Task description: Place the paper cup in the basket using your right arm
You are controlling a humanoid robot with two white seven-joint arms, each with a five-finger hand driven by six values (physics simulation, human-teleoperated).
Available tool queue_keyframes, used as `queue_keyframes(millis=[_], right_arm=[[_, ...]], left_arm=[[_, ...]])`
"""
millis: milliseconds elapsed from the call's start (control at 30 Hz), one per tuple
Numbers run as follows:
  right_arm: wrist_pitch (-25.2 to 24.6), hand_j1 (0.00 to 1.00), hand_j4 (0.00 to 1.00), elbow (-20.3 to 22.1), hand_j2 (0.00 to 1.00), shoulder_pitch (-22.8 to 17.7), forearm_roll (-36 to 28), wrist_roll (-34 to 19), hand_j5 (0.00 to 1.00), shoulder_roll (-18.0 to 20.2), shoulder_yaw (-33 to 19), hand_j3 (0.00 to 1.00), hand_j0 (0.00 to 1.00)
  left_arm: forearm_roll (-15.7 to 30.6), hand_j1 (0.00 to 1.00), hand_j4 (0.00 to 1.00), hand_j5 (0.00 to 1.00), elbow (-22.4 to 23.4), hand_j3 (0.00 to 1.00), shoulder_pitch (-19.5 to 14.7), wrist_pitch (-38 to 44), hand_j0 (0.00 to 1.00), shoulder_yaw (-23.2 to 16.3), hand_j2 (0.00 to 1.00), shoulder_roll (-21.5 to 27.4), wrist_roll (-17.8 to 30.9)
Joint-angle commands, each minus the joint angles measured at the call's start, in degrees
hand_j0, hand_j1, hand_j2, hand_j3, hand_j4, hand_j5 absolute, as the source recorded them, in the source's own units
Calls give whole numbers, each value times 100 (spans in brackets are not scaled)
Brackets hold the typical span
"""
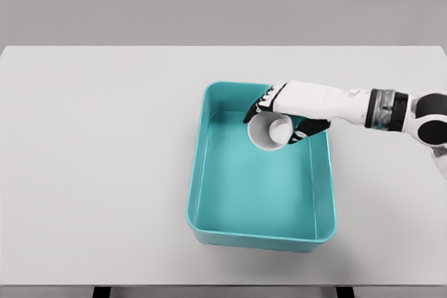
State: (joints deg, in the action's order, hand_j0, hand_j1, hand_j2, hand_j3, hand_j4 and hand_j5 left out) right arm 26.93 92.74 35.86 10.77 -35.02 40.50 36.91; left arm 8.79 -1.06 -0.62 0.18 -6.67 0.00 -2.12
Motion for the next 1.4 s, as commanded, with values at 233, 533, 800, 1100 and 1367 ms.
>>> queue_keyframes(millis=[233,533,800,1100,1367], right_arm=[[-566,72,72,289,72,0,1085,2,72,-166,387,72,72],[-698,100,100,298,100,18,1463,2,100,-271,581,100,100],[-575,100,100,482,100,35,1112,2,100,-271,230,100,100],[760,100,100,78,100,-975,-2008,2,100,423,-2082,100,100],[807,100,100,-1856,100,-1906,-2423,2,100,327,-3276,100,100]], left_arm=[[0,100,100,100,0,100,0,0,100,-1,100,0,1],[0,100,100,100,0,100,0,0,100,-1,100,0,1],[0,100,100,100,0,100,0,0,100,-1,100,0,1],[0,100,100,100,0,100,0,0,100,-1,100,0,1],[0,100,100,100,0,100,0,0,100,-1,100,0,1]])
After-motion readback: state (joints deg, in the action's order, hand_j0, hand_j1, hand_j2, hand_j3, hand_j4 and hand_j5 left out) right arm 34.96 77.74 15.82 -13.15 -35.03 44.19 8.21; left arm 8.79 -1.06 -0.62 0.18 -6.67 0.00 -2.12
